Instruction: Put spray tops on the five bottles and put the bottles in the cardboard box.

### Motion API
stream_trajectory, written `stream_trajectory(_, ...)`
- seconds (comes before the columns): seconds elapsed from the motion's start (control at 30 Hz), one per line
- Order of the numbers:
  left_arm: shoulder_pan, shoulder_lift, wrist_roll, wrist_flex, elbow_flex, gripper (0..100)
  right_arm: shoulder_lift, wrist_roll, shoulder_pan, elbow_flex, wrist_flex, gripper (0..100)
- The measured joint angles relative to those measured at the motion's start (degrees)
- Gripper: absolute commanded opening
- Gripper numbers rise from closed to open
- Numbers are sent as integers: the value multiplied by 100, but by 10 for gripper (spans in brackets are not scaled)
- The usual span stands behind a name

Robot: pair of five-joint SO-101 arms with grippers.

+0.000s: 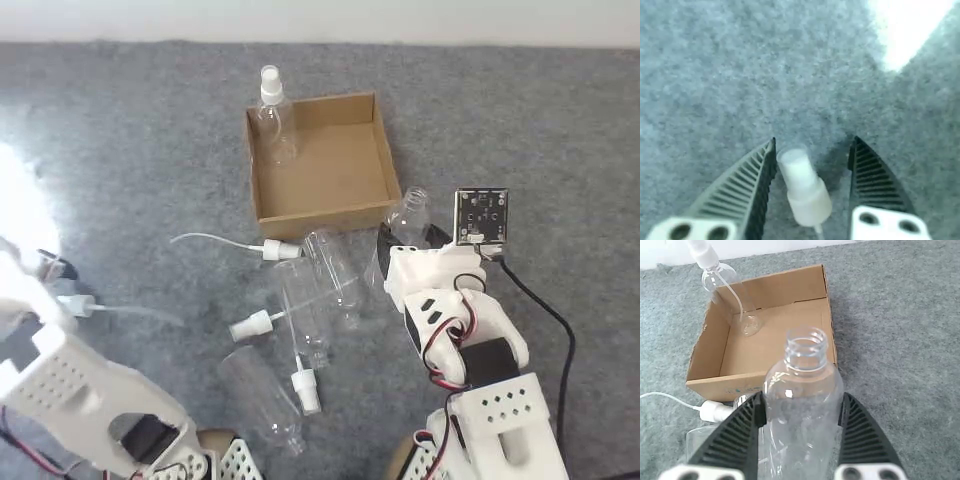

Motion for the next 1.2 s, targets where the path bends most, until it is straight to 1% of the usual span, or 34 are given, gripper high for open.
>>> stream_trajectory(0.1, 141, 132, 26, 0, 0, 221, 0, 0, 0, 0, 0, 56)
stream_trajectory(0.37, 149, 167, 26, 9, -26, 220, 0, 0, 0, 0, 0, 56)
stream_trajectory(0.5, 167, 237, 62, 264, -97, 219, 0, 0, 0, 0, 0, 56)
stream_trajectory(0.7, 176, 237, -220, 571, -123, 218, 0, 0, 0, 0, 0, 56)
stream_trajectory(1.07, 176, 237, -273, 589, -123, 216, 0, 0, 0, 0, 0, 56)
stream_trajectory(1.13, 176, 237, -273, 589, -53, 191, 0, 0, 0, 0, 0, 56)
stream_trajectory(1.2, 176, 229, -413, 501, 9, 139, 0, 0, 0, 0, 0, 56)
